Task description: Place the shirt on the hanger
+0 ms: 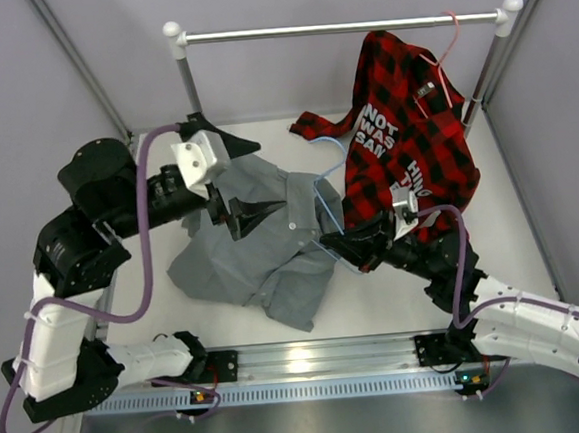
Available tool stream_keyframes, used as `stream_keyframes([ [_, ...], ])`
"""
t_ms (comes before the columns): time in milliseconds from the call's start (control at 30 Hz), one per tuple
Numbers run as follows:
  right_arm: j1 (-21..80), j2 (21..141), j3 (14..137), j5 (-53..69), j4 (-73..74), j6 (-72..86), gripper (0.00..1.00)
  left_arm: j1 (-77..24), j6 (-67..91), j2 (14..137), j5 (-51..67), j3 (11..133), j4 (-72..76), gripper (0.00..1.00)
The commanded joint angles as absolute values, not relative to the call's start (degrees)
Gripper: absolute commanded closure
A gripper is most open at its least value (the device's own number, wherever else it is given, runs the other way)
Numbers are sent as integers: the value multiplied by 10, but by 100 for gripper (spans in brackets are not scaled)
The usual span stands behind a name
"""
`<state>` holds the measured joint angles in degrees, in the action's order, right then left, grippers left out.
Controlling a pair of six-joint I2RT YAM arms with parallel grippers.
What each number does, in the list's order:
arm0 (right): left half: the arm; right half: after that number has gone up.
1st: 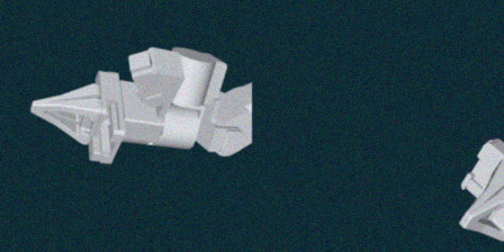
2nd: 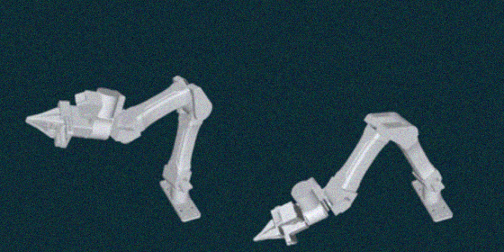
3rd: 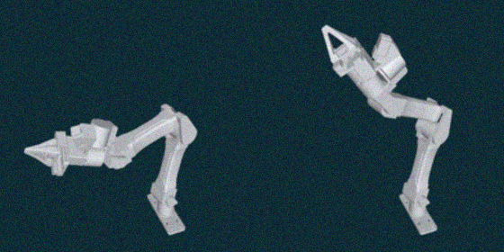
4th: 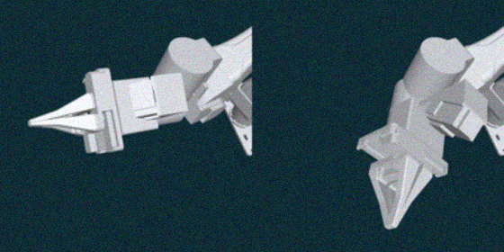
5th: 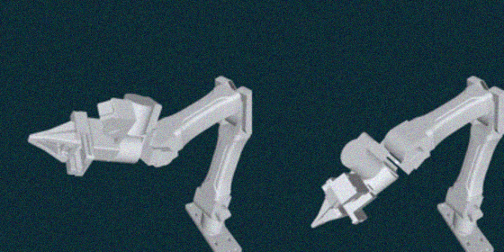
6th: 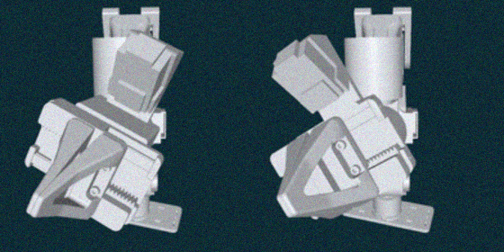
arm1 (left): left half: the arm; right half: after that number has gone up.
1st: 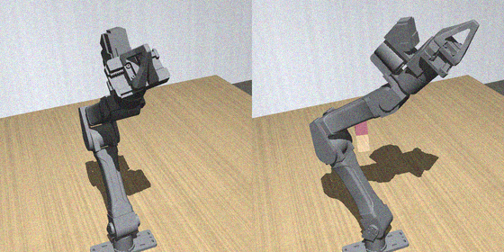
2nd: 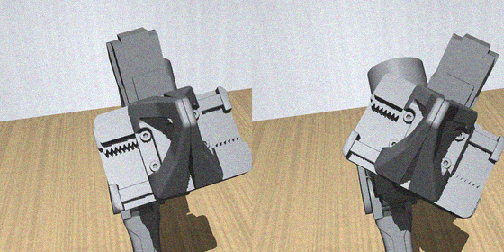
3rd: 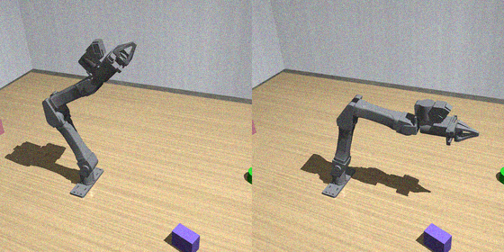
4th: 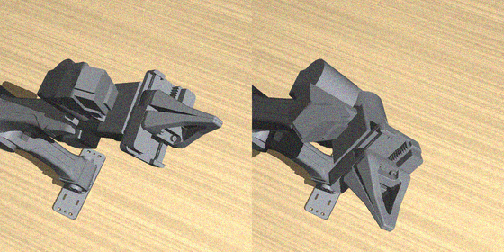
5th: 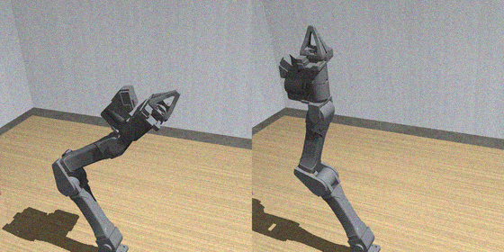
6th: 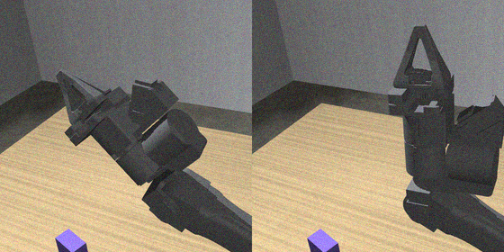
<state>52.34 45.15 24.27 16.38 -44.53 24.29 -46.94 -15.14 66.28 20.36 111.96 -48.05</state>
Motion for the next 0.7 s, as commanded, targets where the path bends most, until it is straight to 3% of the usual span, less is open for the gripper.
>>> stream_keyframes([
  [0,532,427,246,197,-491,218,100,-471,-235,707,340,1133,-492,2],
  [233,532,335,229,192,-396,193,100,-464,-252,722,400,1099,-532,2],
  [433,533,299,231,212,-323,161,100,-460,-241,726,377,1093,-533,2],
  [567,532,286,223,227,-316,160,100,-460,-239,734,420,1080,-533,10],
  [600,533,283,225,228,-310,160,100,-460,-240,737,424,1078,-534,18],
  [667,533,279,230,236,-302,155,100,-460,-240,743,433,1077,-542,24],
])
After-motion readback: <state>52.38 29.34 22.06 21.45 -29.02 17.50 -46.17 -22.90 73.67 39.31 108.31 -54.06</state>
